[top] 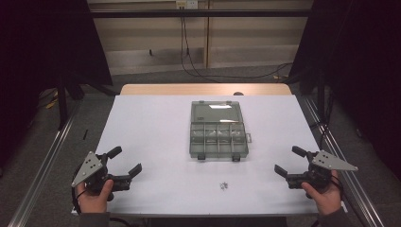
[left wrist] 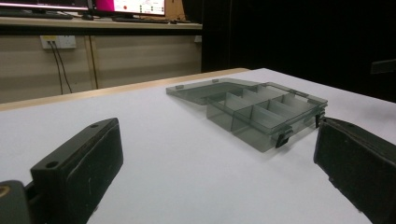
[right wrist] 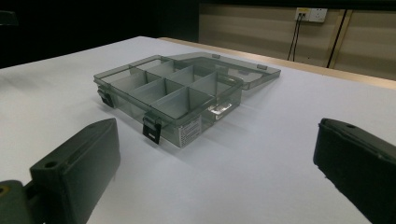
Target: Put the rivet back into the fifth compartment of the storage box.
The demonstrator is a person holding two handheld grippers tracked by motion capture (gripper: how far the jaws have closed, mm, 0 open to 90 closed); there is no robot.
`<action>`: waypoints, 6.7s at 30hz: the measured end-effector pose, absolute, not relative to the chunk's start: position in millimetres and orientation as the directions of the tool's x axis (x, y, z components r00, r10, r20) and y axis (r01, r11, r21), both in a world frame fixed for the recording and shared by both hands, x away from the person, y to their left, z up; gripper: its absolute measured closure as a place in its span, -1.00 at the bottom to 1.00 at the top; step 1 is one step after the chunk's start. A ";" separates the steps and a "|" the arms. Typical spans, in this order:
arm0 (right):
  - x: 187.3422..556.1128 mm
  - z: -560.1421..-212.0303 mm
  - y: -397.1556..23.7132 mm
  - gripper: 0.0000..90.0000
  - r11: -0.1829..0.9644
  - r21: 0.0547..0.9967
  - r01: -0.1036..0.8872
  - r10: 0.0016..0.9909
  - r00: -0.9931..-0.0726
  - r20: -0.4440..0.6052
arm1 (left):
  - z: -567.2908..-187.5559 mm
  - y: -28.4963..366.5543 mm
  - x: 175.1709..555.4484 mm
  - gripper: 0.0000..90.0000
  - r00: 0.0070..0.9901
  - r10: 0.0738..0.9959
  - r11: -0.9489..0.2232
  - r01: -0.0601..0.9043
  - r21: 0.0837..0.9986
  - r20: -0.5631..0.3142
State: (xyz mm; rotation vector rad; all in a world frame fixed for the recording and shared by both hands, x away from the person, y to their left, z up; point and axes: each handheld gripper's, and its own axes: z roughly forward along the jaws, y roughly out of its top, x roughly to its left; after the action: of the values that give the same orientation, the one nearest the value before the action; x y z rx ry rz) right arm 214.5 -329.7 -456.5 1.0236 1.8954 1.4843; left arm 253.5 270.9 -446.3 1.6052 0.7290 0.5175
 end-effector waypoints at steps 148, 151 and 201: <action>209.6 -461.5 -328.3 -0.94 0.186 0.947 0.263 0.797 -0.604 0.012 | -479.2 22.7 249.2 0.89 0.903 0.411 -0.593 0.368 0.716 -0.123; 209.6 -461.4 -328.5 -0.94 0.186 0.947 0.262 0.796 -0.605 0.011 | -479.6 23.4 249.8 0.96 0.900 0.415 -0.584 0.376 0.719 -0.134; 209.1 -461.4 -328.5 -0.94 0.192 0.945 0.263 0.797 -0.605 0.007 | -473.8 32.3 256.3 0.85 0.883 0.442 -0.514 0.392 0.763 -0.155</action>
State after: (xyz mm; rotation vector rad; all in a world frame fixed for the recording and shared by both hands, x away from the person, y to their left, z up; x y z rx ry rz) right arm 209.1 -328.5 -461.4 0.9877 1.9774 1.4151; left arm 256.3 32.3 -473.8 2.1692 0.5983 0.0734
